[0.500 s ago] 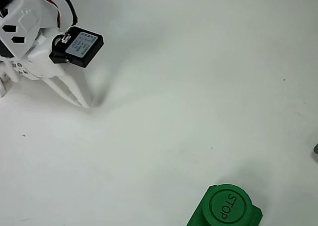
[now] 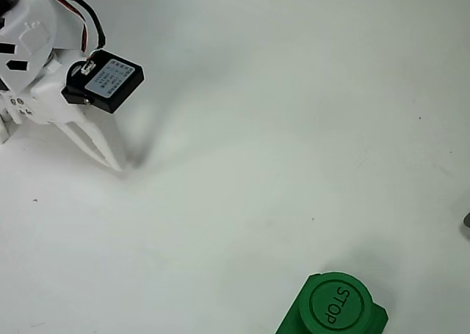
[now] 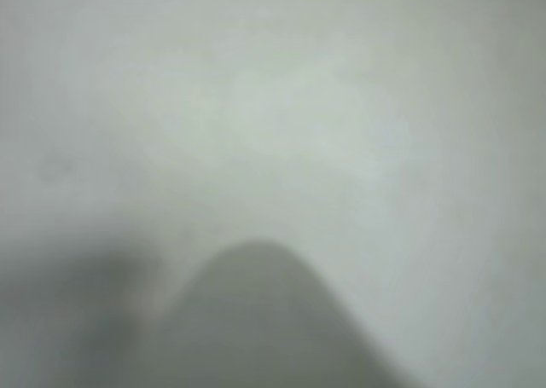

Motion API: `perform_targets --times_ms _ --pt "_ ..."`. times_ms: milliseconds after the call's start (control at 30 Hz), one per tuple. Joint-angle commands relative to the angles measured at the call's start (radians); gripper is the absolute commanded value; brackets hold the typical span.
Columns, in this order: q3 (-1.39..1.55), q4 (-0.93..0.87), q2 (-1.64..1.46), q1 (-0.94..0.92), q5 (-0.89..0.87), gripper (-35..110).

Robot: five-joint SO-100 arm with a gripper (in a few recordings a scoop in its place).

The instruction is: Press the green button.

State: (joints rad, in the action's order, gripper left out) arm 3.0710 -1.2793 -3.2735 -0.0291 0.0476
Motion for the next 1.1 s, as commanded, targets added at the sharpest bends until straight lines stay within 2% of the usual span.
perform_targets --times_ms 0,133,367,667,833,1067 --pt "-0.005 -0.011 0.002 -0.023 -0.008 0" --pt "-0.008 -0.011 -0.038 -0.018 -0.064 0" --pt "-0.204 -0.014 -0.003 -0.008 -0.104 0" --pt "-0.716 -0.025 0.692 -0.011 -0.032 0" --pt "-1.132 -0.137 1.094 -0.035 0.066 0" --pt "-1.605 -0.252 1.451 -0.061 0.15 0"
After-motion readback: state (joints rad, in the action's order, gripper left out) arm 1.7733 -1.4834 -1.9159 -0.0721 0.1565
